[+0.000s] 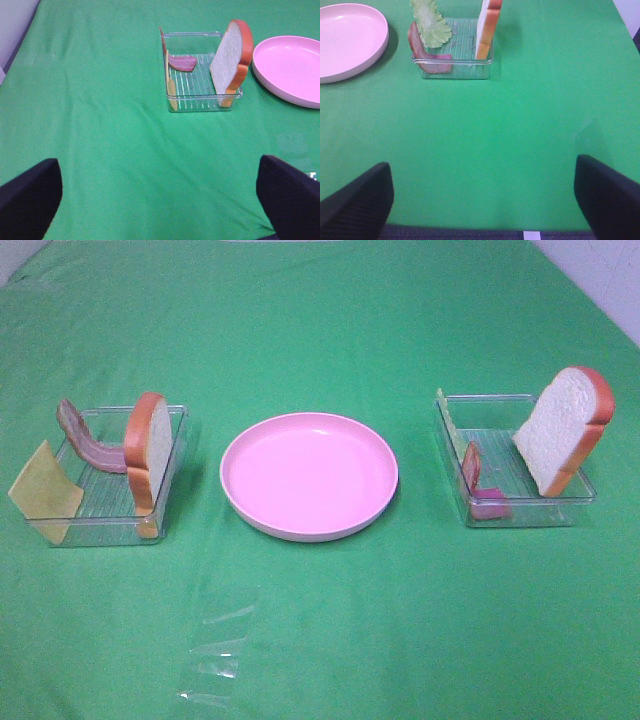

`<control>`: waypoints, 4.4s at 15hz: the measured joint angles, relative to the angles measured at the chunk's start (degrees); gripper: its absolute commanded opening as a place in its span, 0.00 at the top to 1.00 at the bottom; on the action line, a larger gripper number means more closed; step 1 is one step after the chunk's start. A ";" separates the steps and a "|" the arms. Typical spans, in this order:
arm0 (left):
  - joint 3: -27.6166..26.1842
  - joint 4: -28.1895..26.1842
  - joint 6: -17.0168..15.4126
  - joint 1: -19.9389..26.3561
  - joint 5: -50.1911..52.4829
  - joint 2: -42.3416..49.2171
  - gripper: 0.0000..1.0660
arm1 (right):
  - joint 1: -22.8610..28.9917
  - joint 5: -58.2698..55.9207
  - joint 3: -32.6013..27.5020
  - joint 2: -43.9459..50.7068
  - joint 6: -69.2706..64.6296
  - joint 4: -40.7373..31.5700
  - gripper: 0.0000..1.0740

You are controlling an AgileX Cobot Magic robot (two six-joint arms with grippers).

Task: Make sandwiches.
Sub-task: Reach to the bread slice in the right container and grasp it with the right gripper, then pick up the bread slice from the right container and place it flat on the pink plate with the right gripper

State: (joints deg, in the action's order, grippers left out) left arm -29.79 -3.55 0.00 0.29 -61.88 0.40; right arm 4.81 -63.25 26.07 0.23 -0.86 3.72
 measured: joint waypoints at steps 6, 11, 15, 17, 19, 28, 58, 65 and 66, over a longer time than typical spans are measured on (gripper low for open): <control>0.00 0.00 0.00 0.00 0.00 0.00 0.08 | 0.00 0.00 0.00 0.00 0.00 0.00 0.13; 0.00 0.00 0.00 0.00 0.00 0.00 0.08 | 0.00 5.04 2.06 -4.53 0.00 0.00 0.13; 0.00 0.00 0.00 0.00 0.00 0.00 0.08 | 0.00 14.44 5.73 -24.69 0.00 0.00 0.13; 0.00 0.00 0.00 0.00 0.00 0.00 0.08 | 0.00 16.67 9.57 -36.61 0.00 0.00 0.13; 0.00 0.00 0.00 0.00 0.00 0.00 0.08 | 0.00 16.62 13.52 -45.55 -0.34 0.00 0.13; 0.00 0.00 0.00 0.00 0.00 0.00 0.08 | 0.00 6.99 54.32 -97.06 -1.09 1.15 0.14; 0.00 0.00 0.00 0.00 0.00 0.00 0.08 | -5.79 0.86 71.96 -121.41 1.83 -9.97 0.98; 0.00 0.00 0.00 0.00 0.00 0.00 0.08 | -5.79 -3.15 77.69 -110.12 2.35 -10.49 0.98; 0.00 0.00 0.00 0.00 0.00 0.00 0.08 | -5.79 -3.21 78.32 -108.06 2.41 -10.54 0.98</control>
State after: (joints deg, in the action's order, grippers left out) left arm -29.79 -3.55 0.00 0.29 -61.88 0.40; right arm -0.97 -66.46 104.39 -107.83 1.55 -6.82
